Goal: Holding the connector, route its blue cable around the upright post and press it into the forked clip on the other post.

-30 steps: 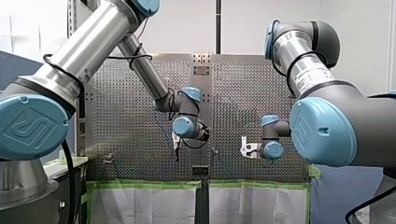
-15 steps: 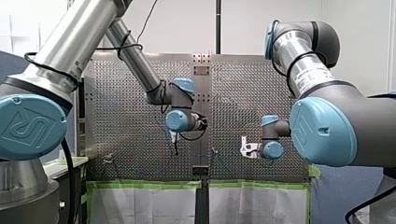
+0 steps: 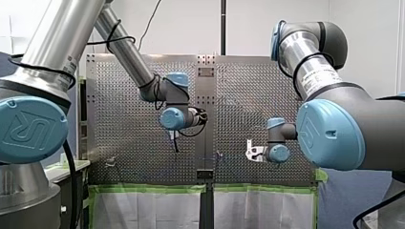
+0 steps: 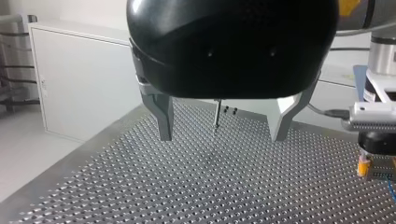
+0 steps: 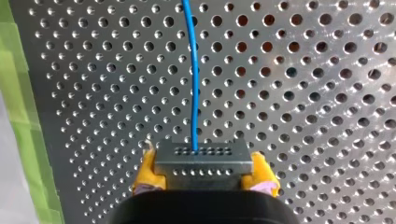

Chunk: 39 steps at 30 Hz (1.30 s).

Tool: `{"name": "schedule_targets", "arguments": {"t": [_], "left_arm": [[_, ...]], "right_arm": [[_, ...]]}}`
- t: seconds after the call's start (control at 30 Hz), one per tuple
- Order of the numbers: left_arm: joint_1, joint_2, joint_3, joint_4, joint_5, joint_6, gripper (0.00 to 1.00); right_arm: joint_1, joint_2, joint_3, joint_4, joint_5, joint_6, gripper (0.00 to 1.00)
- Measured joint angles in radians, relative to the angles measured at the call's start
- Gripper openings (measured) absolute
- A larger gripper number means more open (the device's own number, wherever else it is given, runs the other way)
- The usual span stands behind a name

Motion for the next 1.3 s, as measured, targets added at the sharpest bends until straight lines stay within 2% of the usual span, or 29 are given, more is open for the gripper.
{"name": "schedule_targets", "arguments": {"t": [0.23,0.43,0.6,0.77,1.3], "left_arm": [[0.000,0.065,-0.065,0.002,-0.001,0.000,1.00],[0.000,0.119,-0.119,0.002,-0.001,0.000,1.00],[0.000,0.166,-0.166,0.003,-0.001,0.000,1.00],[0.000,0.201,-0.201,0.003,-0.002,0.000,1.00],[0.000,0.327,-0.335,0.004,-0.001,0.000,1.00]], "right_arm": [[0.004,0.000,0.000,0.001,0.000,-0.004,0.00],[0.006,-0.001,0.000,0.000,0.003,-0.032,0.00],[0.006,-0.006,0.000,0.002,0.003,-0.045,0.00],[0.006,-0.035,0.000,0.024,-0.003,-0.054,0.00],[0.008,-0.171,0.002,0.094,0.004,-0.055,0.00]]}}
